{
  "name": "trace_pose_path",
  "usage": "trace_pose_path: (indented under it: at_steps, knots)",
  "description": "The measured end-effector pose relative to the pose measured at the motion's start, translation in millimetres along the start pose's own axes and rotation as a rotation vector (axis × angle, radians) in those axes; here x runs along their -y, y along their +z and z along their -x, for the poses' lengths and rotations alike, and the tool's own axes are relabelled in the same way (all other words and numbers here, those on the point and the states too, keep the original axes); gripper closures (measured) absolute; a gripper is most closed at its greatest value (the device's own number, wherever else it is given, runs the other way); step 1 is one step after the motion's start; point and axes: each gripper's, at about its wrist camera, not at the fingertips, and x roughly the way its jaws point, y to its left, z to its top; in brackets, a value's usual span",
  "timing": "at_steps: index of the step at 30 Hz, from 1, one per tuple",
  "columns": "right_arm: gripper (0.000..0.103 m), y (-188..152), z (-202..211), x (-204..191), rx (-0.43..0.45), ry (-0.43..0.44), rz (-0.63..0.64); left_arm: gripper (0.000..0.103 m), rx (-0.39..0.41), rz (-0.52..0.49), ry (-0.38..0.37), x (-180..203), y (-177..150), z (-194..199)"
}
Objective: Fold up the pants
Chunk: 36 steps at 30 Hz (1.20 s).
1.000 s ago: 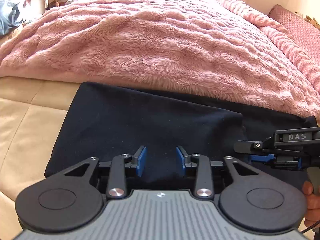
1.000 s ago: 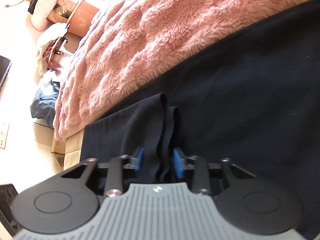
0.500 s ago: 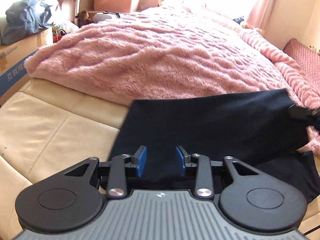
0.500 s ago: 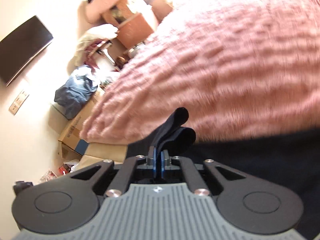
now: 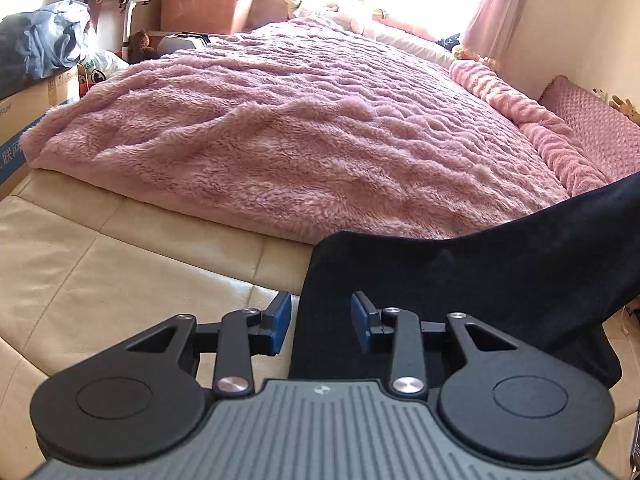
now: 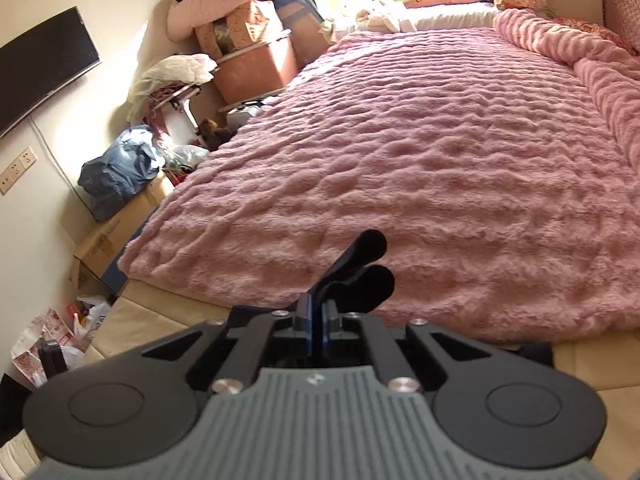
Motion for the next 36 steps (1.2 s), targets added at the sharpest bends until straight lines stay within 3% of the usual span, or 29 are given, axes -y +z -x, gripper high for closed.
trace_pose_path:
  at_steps: [7, 13, 16, 19, 20, 22, 24, 28, 31, 34, 36]
  knots:
    - [0.103, -11.7, -1.9, 86.6, -0.076, -0.1, -0.078, 0.063, -0.069, -0.042, -0.011, 25.2, -11.1, -32.2]
    - [0.103, -52.4, -43.7, 143.6, -0.187, -0.189, -0.174, 0.064, -0.136, -0.102, 0.005, 39.4, -22.4, -58.2]
    - [0.103, -59.2, -46.0, 147.3, -0.161, -0.171, -0.186, 0.065, -0.13, -0.065, -0.007, 37.6, -22.5, -59.0]
    - [0.103, -54.4, -25.1, 135.9, -0.045, -0.133, -0.138, 0.065, -0.123, -0.064, -0.014, 38.2, -21.0, -58.0]
    - [0.103, -57.9, -27.7, 138.2, -0.054, -0.166, -0.121, 0.065, -0.129, -0.068, -0.018, 39.0, -21.1, -60.1]
    - [0.103, -76.3, -53.9, 157.2, -0.166, -0.255, -0.13, 0.065, -0.153, -0.091, -0.009, 43.7, -23.4, -69.4]
    - [0.103, -98.4, -72.9, 177.8, -0.202, -0.278, -0.17, 0.065, -0.165, -0.105, 0.005, 46.8, -29.1, -76.1]
    - [0.103, -123.8, -87.1, 189.2, -0.192, -0.329, -0.145, 0.065, -0.164, -0.096, -0.004, 46.2, -34.6, -76.9]
    - [0.103, -119.8, -79.5, 180.9, -0.154, -0.326, -0.122, 0.065, -0.149, -0.079, -0.008, 42.6, -31.9, -74.1]
    - [0.103, -108.4, -66.2, 162.5, -0.074, -0.309, -0.009, 0.065, -0.155, -0.073, -0.016, 41.1, -31.6, -75.7]
    - [0.103, -112.0, -81.7, 167.2, -0.136, -0.365, 0.031, 0.065, -0.172, -0.089, -0.003, 42.8, -34.5, -80.3]
